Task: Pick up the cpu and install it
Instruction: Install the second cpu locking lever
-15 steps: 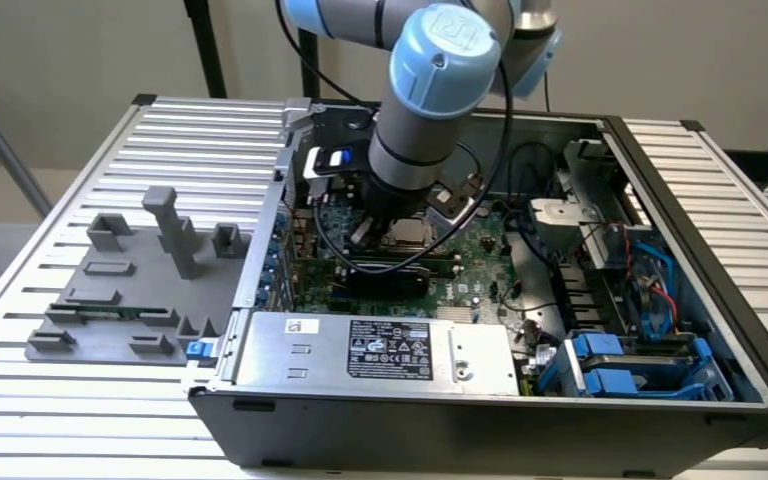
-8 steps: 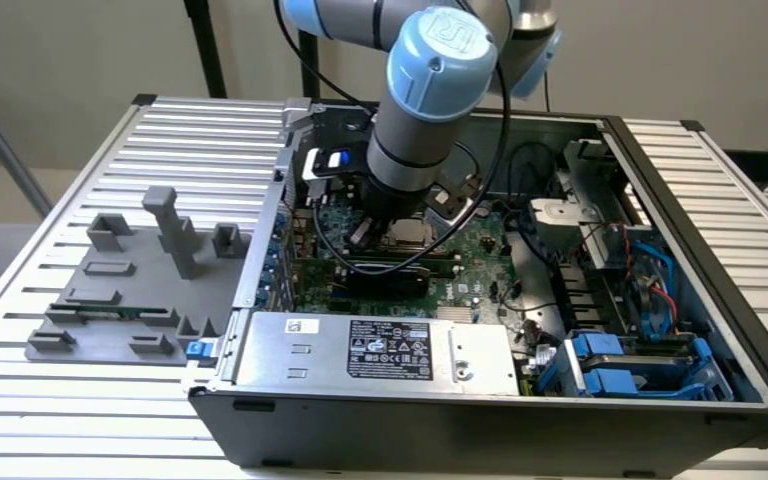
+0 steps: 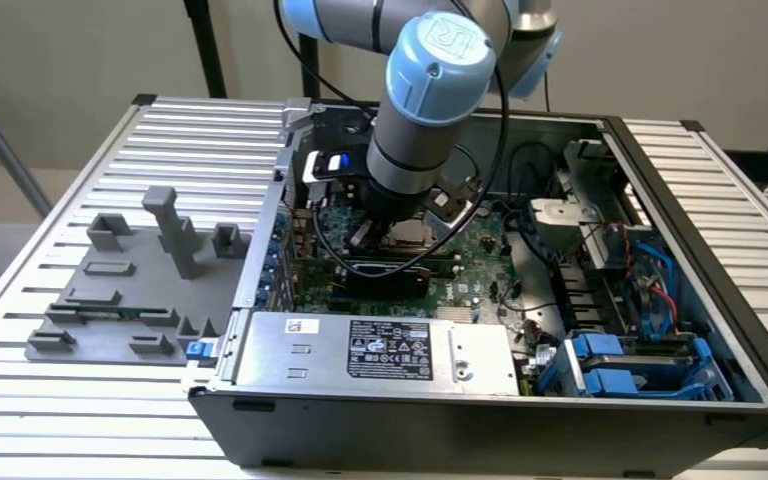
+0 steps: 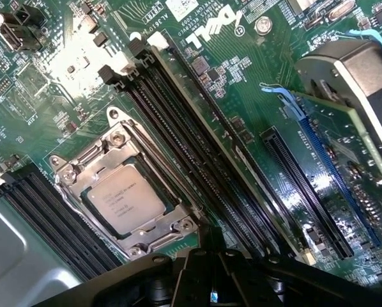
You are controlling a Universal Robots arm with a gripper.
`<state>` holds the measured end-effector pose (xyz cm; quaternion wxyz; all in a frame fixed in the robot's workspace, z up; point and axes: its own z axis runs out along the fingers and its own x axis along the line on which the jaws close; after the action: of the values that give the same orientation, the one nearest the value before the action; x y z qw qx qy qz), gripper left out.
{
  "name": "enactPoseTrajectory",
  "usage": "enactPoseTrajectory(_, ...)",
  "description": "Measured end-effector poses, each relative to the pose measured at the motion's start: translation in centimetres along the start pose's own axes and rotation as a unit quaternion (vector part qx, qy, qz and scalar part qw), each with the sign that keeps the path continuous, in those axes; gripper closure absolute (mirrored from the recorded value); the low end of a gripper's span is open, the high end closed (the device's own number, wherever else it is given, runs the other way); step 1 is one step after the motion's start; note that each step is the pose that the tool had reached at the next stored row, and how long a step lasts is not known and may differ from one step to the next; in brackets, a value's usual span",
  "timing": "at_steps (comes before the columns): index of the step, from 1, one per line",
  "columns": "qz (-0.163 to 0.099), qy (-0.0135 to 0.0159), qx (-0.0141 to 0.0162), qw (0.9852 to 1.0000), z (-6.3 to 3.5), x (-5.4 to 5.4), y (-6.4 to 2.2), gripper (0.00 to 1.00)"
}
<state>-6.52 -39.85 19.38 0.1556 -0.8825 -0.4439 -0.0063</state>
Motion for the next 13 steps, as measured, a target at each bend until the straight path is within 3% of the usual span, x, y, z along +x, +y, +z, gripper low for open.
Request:
enactPoseTrajectory(4, 0.0, 0.0004, 0.0, 1.0, -0.25, 0.1, -0.08, 0.89)
enactPoseTrajectory(9, 0.0, -0.001, 0.0005, 1.0, -1.66, 0.3, -0.47, 0.89)
enactPoseTrajectory(13, 0.0, -0.0008, 0.0006, 1.0, -1.66, 0.3, -0.47, 0.89)
